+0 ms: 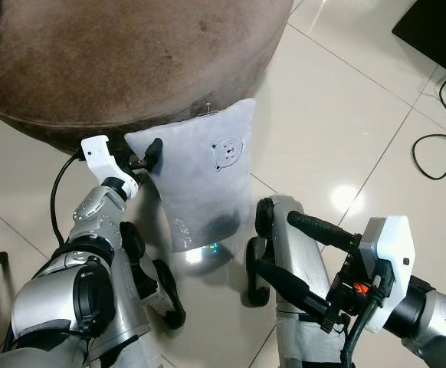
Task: Move the pillow to the sofa from floor
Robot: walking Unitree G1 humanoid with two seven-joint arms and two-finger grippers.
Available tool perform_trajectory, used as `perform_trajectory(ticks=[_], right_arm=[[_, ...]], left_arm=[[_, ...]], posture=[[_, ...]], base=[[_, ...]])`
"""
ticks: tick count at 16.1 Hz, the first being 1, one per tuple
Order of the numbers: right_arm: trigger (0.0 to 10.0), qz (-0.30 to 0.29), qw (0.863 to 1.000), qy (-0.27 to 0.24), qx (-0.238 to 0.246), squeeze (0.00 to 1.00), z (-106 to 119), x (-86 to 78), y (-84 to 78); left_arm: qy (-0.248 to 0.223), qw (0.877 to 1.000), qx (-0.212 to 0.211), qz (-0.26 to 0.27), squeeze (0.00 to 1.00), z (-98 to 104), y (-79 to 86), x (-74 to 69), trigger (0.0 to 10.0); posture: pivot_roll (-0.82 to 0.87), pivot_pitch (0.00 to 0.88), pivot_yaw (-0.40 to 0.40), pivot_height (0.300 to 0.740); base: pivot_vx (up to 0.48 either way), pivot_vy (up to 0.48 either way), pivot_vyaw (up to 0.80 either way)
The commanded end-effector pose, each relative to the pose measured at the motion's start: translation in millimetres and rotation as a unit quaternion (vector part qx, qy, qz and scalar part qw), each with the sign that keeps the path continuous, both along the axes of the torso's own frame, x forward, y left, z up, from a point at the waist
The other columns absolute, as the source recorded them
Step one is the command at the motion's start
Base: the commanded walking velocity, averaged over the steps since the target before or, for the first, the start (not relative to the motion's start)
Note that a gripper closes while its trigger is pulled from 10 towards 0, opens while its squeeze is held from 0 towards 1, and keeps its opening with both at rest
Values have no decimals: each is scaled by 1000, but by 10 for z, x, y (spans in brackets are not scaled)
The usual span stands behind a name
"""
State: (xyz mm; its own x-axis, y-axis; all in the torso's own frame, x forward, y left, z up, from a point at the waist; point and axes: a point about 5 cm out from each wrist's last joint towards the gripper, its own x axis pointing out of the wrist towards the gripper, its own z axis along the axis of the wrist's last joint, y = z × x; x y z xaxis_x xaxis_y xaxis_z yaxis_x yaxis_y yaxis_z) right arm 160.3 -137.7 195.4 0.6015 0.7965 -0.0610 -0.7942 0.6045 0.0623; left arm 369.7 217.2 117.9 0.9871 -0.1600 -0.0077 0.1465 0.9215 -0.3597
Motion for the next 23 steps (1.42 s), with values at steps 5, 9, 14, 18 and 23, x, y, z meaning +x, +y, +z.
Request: perform_trajectory(ticks=[5, 9, 14, 18, 23], right_arm=[[10000, 9, 1000, 10, -1, 0, 11, -94, 62], [10000, 9, 1000, 11, -1, 0, 15, -95, 87], [10000, 7, 1000, 13, -1, 0, -7, -54, 96], [10000, 7, 1000, 14, -2, 0, -12, -43, 97], [10000, 7, 1000, 14, -2, 0, -12, -43, 97]], left_arm=[[30, 1000, 1, -9, 0, -175, 40, -99, 10000], [30, 1000, 0, -8, 0, -171, 59, -102, 10000], [33, 999, 0, -7, 0, -175, 55, -100, 10000], [33, 999, 0, -7, 0, -174, 54, -98, 10000], [33, 999, 0, -7, 0, -174, 54, -98, 10000]], posture=[[-417, 487, -78, 496], [-411, 490, -82, 496], [-395, 487, -86, 496], [-393, 485, -88, 496], [-393, 485, -88, 496]], base=[[0, 0, 0], [0, 0, 0], [0, 0, 0], [0, 0, 0], [0, 0, 0]])
